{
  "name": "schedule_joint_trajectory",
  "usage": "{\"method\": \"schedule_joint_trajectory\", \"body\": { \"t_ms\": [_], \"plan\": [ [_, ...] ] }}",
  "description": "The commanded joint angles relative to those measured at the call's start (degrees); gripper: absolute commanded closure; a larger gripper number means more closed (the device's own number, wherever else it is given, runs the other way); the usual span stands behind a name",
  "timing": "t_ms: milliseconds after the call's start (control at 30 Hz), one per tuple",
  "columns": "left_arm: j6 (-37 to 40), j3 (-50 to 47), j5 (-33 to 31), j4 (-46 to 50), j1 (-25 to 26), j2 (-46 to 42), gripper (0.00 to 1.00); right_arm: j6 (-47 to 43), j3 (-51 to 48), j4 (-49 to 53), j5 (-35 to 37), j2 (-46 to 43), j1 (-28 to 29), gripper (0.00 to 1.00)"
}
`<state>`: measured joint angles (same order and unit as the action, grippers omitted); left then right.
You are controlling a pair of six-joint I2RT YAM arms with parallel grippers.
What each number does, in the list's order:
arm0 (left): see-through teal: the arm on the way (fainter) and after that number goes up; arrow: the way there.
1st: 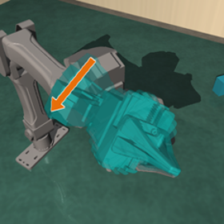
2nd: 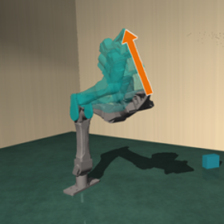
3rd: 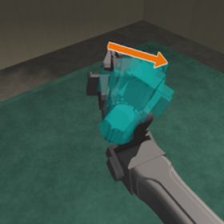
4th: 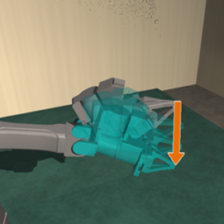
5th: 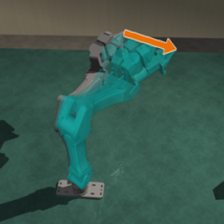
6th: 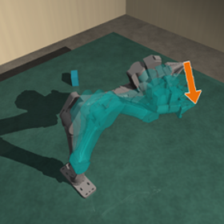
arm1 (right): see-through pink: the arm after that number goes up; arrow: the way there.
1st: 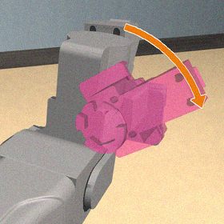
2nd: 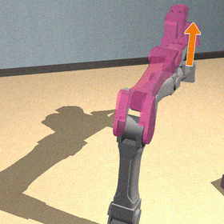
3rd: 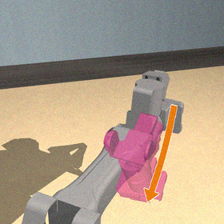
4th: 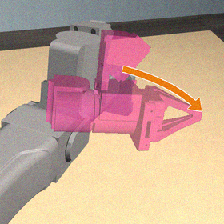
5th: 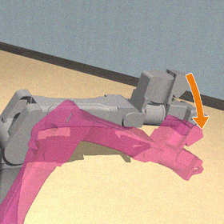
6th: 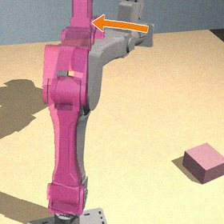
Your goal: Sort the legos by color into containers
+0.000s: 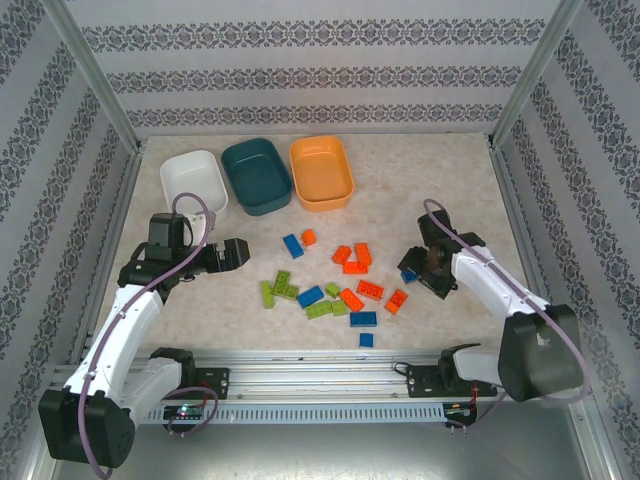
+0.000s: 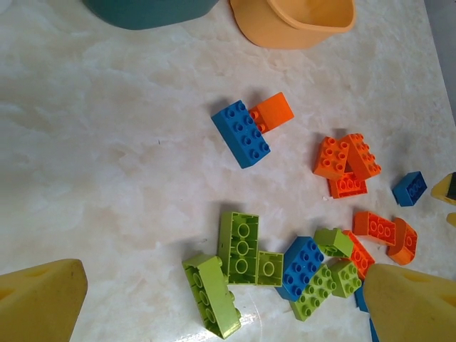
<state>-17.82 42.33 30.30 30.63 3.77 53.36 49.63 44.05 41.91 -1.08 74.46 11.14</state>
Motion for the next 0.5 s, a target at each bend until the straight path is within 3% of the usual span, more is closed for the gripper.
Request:
{"method": "schedule_joint_trajectory", "body": {
  "t_ms": [0, 467],
  "plan": [
    [1.26, -0.35, -1.29, -1.25, 0.79, -1.07, 0.00, 1.12, 0.74, -2.45, -0.57, 2.64, 0.83, 0.18],
    [1.74, -0.56, -2.72, -0.93, 1.94, -1.19, 0.00, 1.42, 2.87, -6.84, -0.67, 11.43, 1.07, 0.23]
  ]
}}
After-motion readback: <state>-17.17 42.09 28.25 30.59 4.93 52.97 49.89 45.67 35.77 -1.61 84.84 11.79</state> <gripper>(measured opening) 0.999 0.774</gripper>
